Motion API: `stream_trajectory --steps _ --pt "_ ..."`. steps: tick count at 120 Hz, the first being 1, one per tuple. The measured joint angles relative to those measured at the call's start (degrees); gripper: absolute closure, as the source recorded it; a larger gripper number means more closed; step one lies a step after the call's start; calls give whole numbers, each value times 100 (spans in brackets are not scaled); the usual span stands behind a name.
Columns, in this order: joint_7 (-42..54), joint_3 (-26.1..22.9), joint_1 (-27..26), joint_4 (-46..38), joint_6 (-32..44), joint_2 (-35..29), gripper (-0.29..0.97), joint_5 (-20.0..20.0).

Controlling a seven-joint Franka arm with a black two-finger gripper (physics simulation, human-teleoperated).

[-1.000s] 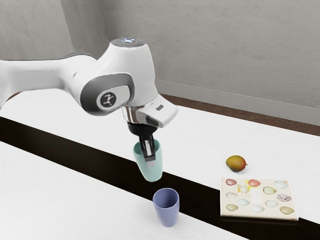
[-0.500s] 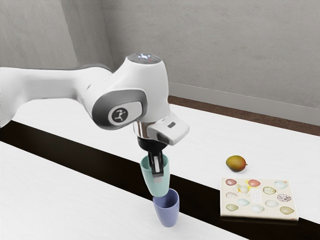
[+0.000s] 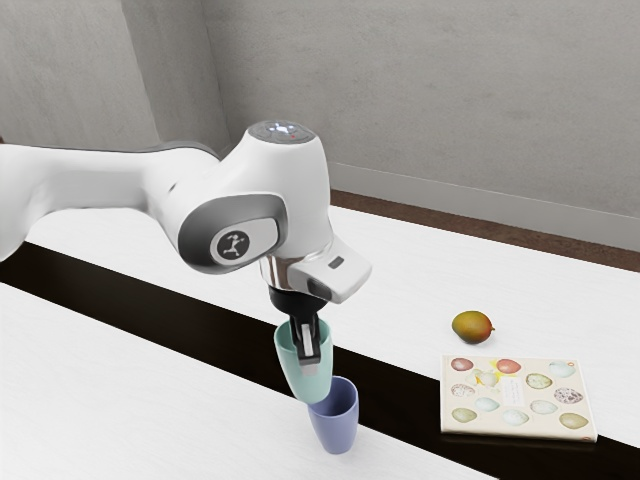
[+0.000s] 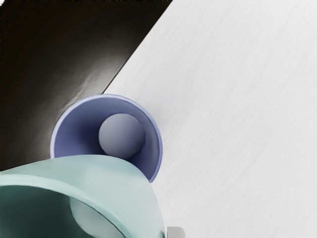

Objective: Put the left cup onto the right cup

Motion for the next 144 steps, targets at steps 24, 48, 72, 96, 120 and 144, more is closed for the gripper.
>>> stream_trajectory --steps 24,48,72,96,120,144 --pt "-5 0 35 68 71 128 78 -4" --pt "-5 0 26 237 106 319 78 14" --pt "-5 -20 6 384 116 453 78 46" --pt "-6 -45 -27 408 125 566 78 53" --pt "-4 -87 -43 404 150 695 78 55" --pt "5 -77 -49 393 226 752 78 58"
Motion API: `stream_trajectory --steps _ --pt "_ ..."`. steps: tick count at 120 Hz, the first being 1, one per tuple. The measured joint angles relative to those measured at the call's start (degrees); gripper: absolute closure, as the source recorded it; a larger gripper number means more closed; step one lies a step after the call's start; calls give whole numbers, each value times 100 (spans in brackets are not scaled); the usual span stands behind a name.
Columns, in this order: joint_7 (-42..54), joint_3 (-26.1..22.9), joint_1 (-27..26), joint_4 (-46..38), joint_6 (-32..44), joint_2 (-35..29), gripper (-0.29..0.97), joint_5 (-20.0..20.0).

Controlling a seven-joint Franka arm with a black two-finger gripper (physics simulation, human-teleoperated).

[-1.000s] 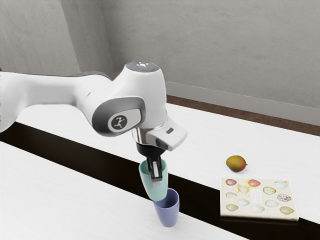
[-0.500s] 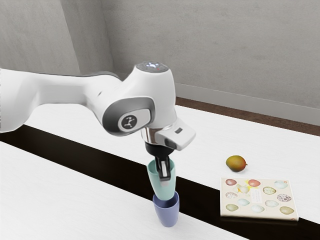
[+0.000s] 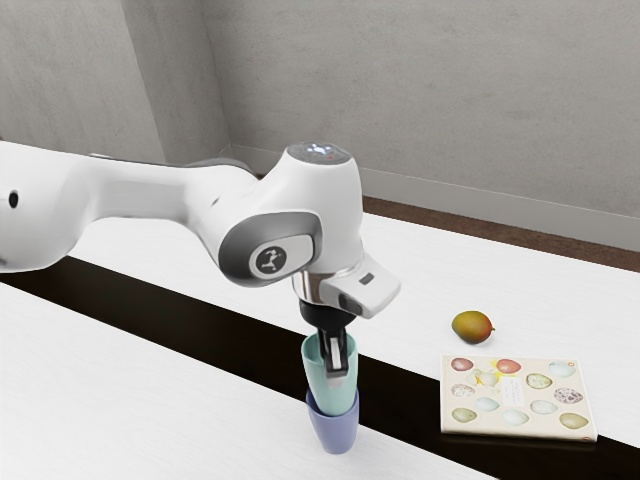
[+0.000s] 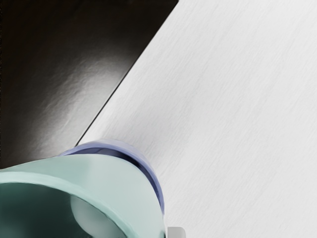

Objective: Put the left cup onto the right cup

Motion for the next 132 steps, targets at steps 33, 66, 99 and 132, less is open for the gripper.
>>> stream_trajectory --steps 33,66,99,132 --pt "14 13 126 -21 19 2 33 -96" --pt "22 23 167 296 -93 -95 11 -111" --pt "18 79 168 1278 -696 -81 5 -112" --pt "-170 123 714 2365 -1450 -92 3 -84"
